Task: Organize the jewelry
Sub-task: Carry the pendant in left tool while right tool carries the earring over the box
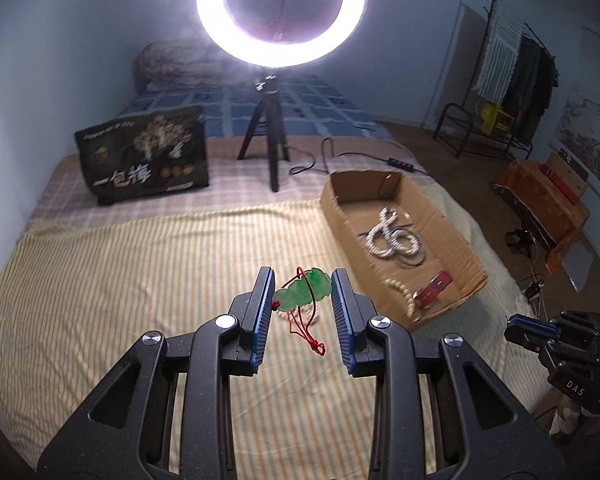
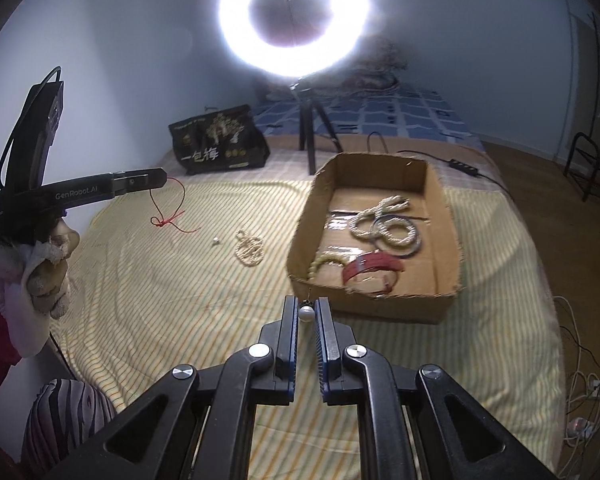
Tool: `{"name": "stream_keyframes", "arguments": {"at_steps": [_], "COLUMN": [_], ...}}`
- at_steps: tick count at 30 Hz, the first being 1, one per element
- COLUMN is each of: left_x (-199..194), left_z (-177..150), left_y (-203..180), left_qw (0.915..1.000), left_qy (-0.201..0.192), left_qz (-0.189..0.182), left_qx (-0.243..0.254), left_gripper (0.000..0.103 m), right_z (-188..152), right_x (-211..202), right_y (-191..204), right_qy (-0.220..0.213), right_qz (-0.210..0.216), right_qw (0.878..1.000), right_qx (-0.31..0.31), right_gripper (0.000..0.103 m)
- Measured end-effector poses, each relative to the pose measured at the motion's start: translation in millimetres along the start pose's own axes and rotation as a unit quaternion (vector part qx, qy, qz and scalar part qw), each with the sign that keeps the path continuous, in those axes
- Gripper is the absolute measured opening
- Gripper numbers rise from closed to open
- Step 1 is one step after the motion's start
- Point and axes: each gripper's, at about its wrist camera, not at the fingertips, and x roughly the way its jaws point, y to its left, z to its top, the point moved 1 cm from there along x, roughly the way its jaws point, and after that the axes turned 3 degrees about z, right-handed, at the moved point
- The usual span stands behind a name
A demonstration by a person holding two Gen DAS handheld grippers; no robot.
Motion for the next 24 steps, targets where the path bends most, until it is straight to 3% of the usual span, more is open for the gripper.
{"name": "stream_keyframes", "arguments": {"at_steps": [17, 24], "left_x": [39, 64], "left_z": [57, 76], "left_y": [-52, -70], "left_qw": [0.999, 0.9985], "left_qy": [-0.017, -0.023], "left_qz": [-0.036, -0.03], "left_qx": [0.02, 0.041], "left_gripper": [0.029, 0.029], "right_z": [24, 35], "right_x": [-6, 7], "right_y": [-40, -55], "right_qy": [-0.021, -0.021], "right_qz": [-0.039, -0.049], "right_qw": [0.999, 0.999], "right_qx": [0.005, 0.004], "right_gripper": [0.006, 0.006]}}
